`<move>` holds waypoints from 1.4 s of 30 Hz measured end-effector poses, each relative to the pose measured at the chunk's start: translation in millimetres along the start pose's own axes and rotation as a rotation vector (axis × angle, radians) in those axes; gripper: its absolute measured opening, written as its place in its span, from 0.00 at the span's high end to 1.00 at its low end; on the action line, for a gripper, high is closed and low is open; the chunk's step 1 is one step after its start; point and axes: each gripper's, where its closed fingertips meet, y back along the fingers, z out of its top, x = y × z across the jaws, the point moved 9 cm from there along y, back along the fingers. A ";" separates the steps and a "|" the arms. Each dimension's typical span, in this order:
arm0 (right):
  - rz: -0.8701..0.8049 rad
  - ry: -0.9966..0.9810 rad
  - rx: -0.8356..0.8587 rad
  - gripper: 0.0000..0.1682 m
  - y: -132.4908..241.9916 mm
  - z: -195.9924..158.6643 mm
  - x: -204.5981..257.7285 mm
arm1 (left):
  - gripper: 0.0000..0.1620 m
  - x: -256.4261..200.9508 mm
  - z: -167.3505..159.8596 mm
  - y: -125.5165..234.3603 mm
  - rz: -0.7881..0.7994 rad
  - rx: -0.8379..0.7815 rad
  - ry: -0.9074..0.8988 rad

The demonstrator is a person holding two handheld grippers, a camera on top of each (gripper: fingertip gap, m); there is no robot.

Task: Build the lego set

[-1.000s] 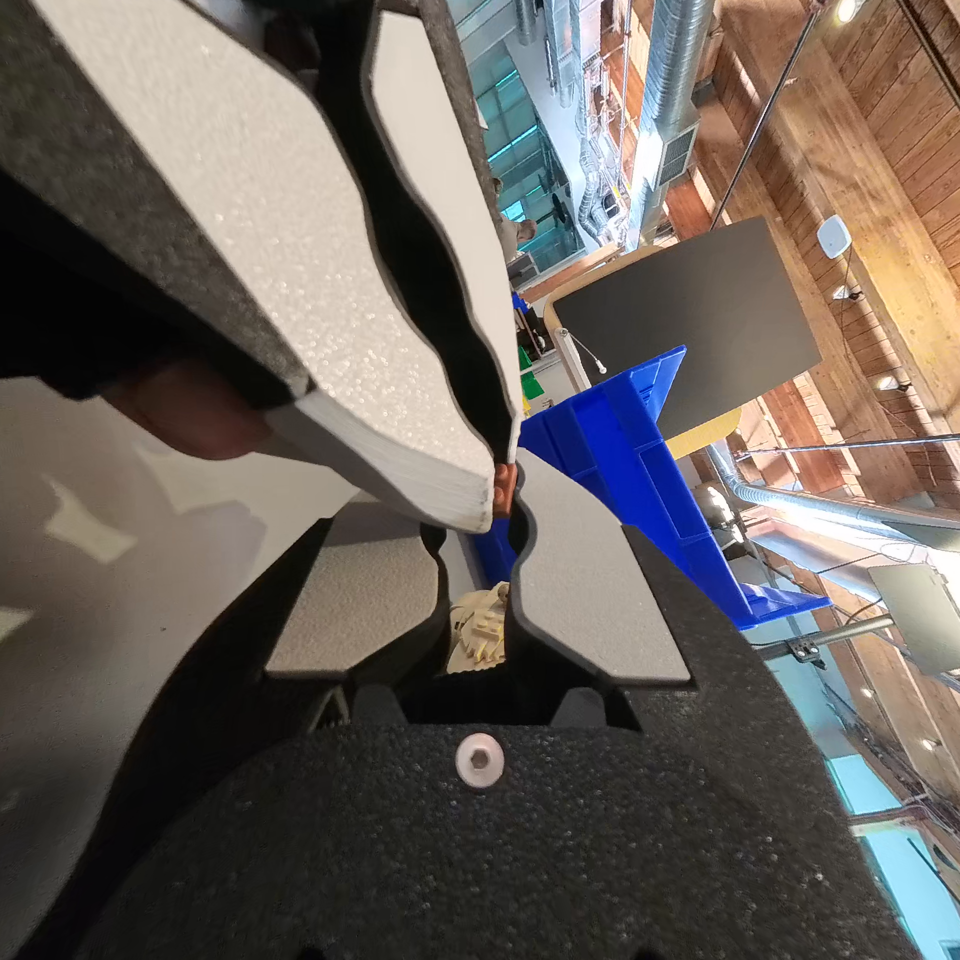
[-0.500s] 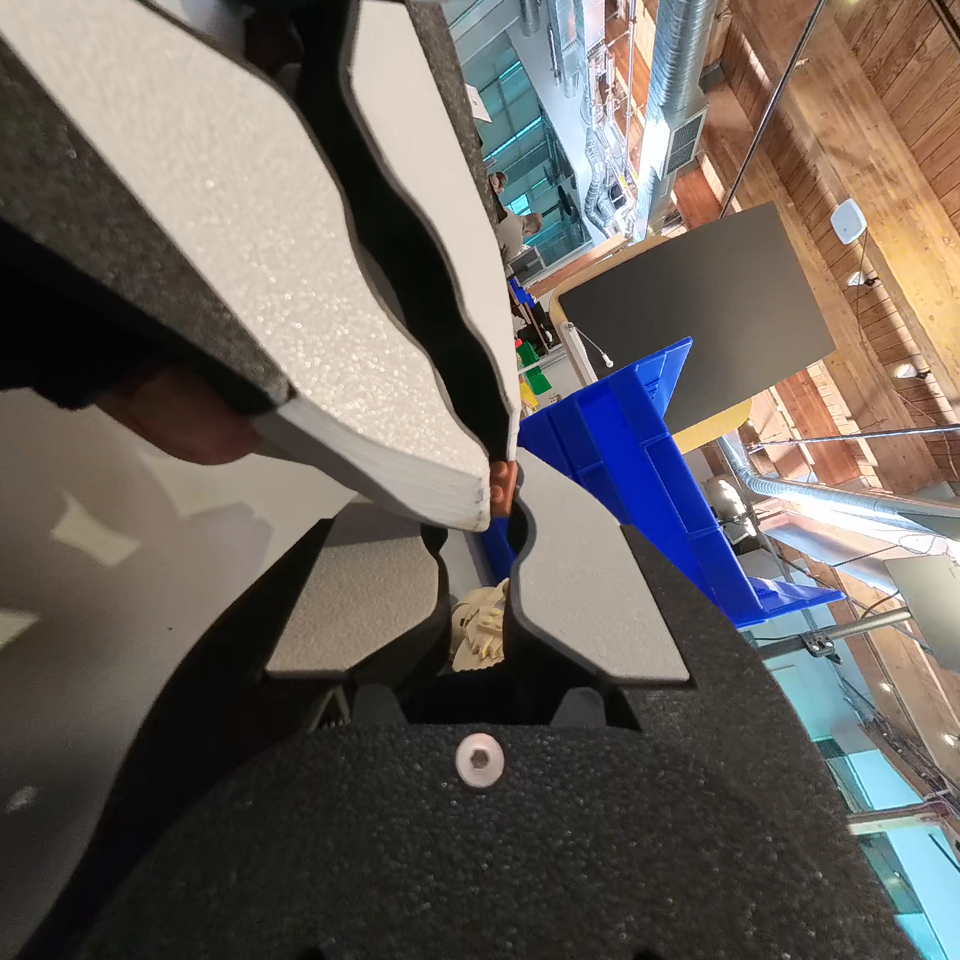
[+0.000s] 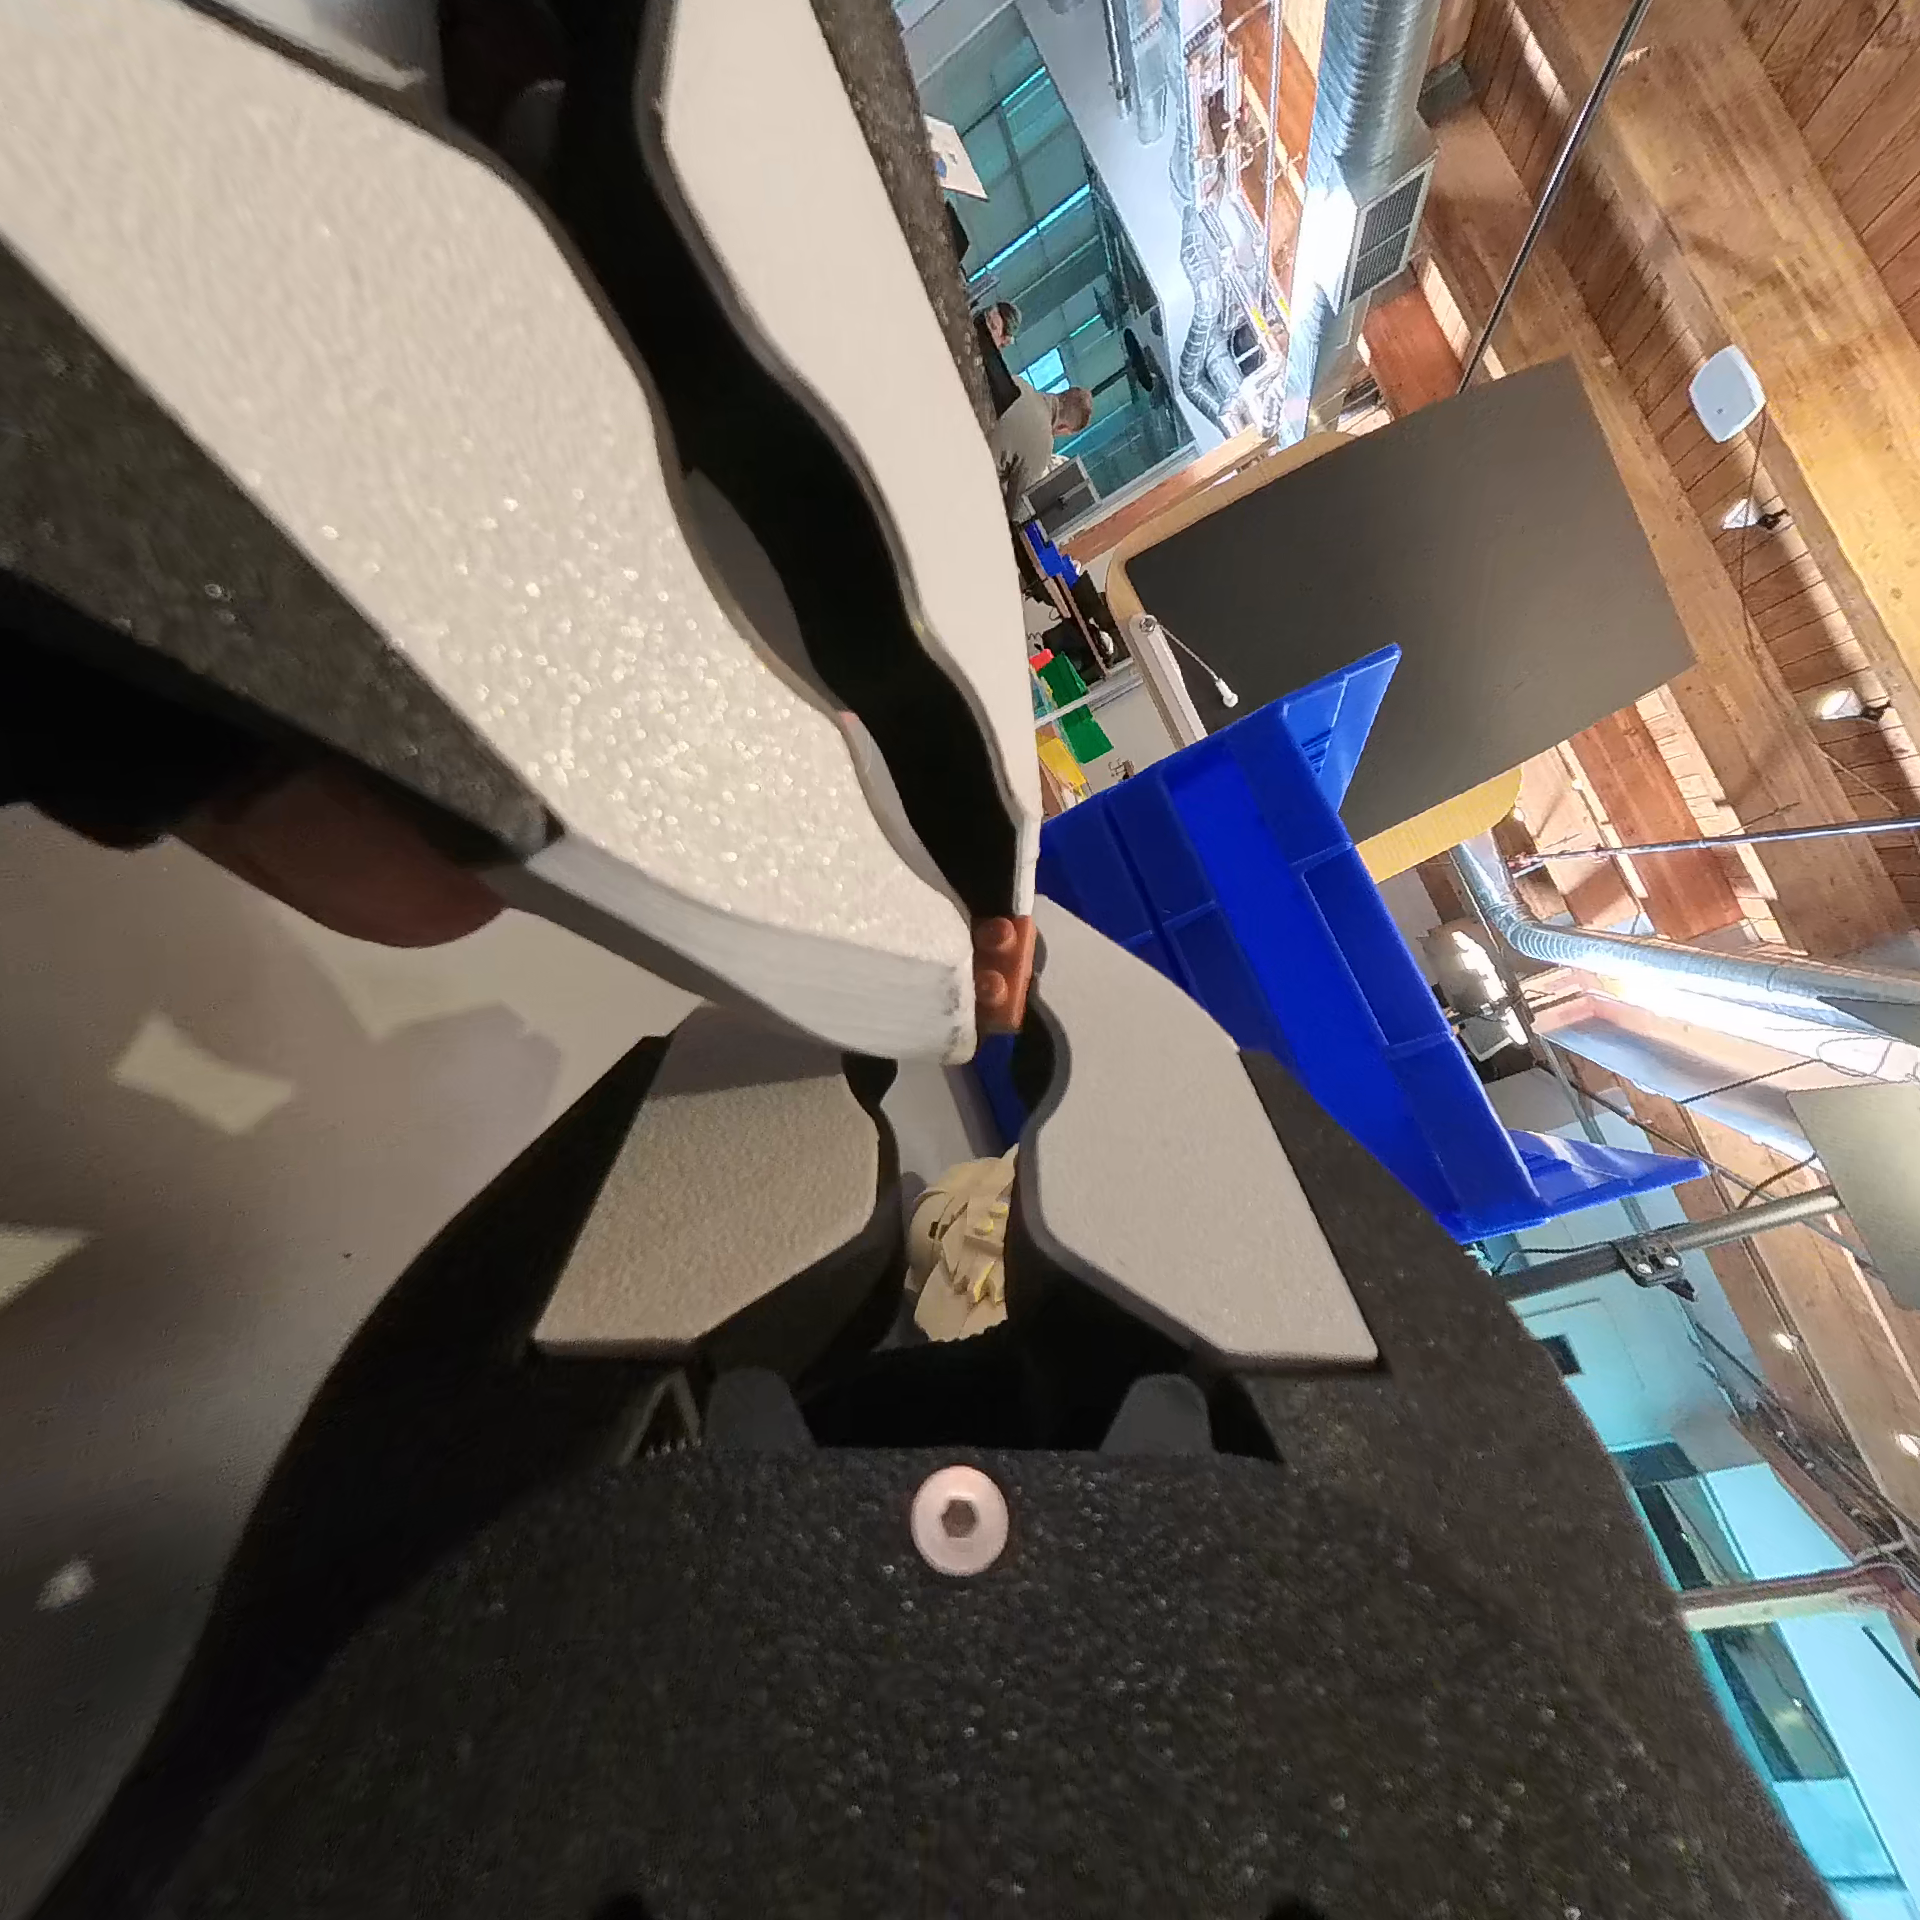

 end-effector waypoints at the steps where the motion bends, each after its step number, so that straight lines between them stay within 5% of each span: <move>1: -0.005 -0.002 0.022 0.90 -0.9 -1.6 -0.3 | 0.90 0.0 0.2 0.1 -0.001 -0.002 -0.001; 2: -0.031 -0.006 0.097 1.00 -3.6 -8.5 -3.1 | 0.90 -1.7 3.5 3.2 -0.030 -0.054 -0.008; 6: -0.080 -0.090 0.095 1.00 1.6 -17.8 -18.9 | 0.90 -9.1 -4.2 -2.3 0.019 0.054 -0.077; 12: -0.076 0.058 0.048 1.00 -0.6 -12.0 -6.3 | 0.90 5.8 -1.9 6.1 -0.036 -0.057 0.128; 30: -0.110 0.210 -0.032 0.87 2.3 -1.5 4.1 | 0.90 6.4 -5.7 1.5 -0.107 -0.027 0.200; 42: -0.103 0.233 -0.040 0.90 2.8 -1.2 5.6 | 0.90 6.2 -6.1 1.4 -0.121 -0.027 0.209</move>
